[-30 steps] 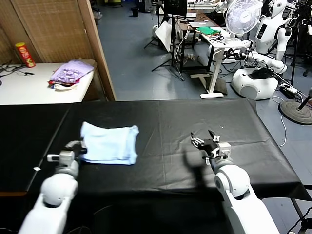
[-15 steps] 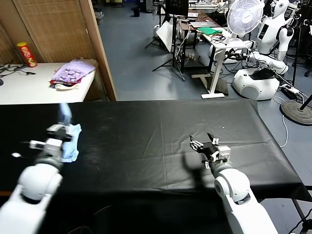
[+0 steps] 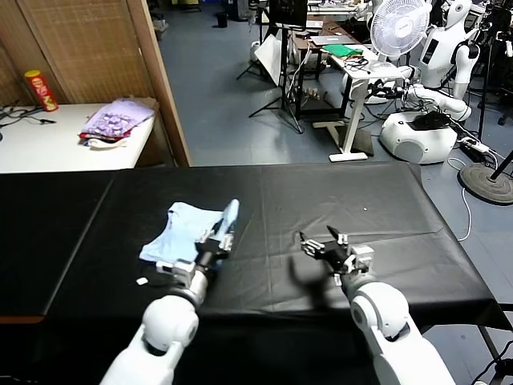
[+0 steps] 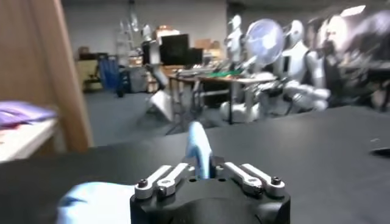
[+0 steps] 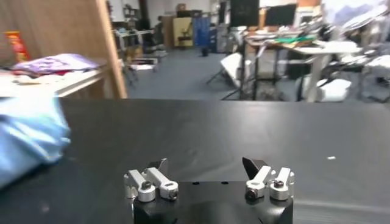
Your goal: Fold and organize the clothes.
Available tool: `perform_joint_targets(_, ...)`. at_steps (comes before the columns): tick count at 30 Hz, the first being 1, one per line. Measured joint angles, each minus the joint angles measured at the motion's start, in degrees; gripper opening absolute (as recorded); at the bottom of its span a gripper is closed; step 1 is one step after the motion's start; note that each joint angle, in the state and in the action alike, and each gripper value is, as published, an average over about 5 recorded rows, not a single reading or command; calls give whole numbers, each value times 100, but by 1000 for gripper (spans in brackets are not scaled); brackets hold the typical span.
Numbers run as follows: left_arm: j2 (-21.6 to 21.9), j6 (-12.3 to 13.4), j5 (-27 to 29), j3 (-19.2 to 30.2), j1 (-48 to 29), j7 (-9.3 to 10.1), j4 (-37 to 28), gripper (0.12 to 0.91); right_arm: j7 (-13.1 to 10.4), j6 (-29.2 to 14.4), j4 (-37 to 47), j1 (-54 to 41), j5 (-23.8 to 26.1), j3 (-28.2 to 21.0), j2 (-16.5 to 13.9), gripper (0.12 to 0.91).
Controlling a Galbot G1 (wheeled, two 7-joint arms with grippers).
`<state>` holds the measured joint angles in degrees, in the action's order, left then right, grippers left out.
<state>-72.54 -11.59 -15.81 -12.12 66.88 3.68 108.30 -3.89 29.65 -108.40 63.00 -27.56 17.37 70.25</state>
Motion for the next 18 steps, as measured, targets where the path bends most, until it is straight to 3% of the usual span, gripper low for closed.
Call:
perform_joint_targets(2, -10, 212, -166, 21, 36, -107, 39, 562, -15, 14, 124, -149, -204, -142, 57, 798)
perform_joint_targets(5, 36, 352, -352, -28, 98, -113, 183, 710, -55, 19, 392, -418, -446, -363, 187, 798)
perform_joint_targets(8, 150, 382, -394, -153, 187, -62, 387, 784, -102, 22, 746, -710, -638, -587, 377, 798)
perform_joint_targets(14, 367, 432, -375, -467, 492, 17, 688, 798, -161, 27, 1532, -1230, -1005, -951, 864, 774)
perform_joint_targets(18, 384, 470, -352, -682, 743, 18, 801, 798, -131, 4, 1993, -1473, -1056, -1101, 1144, 642)
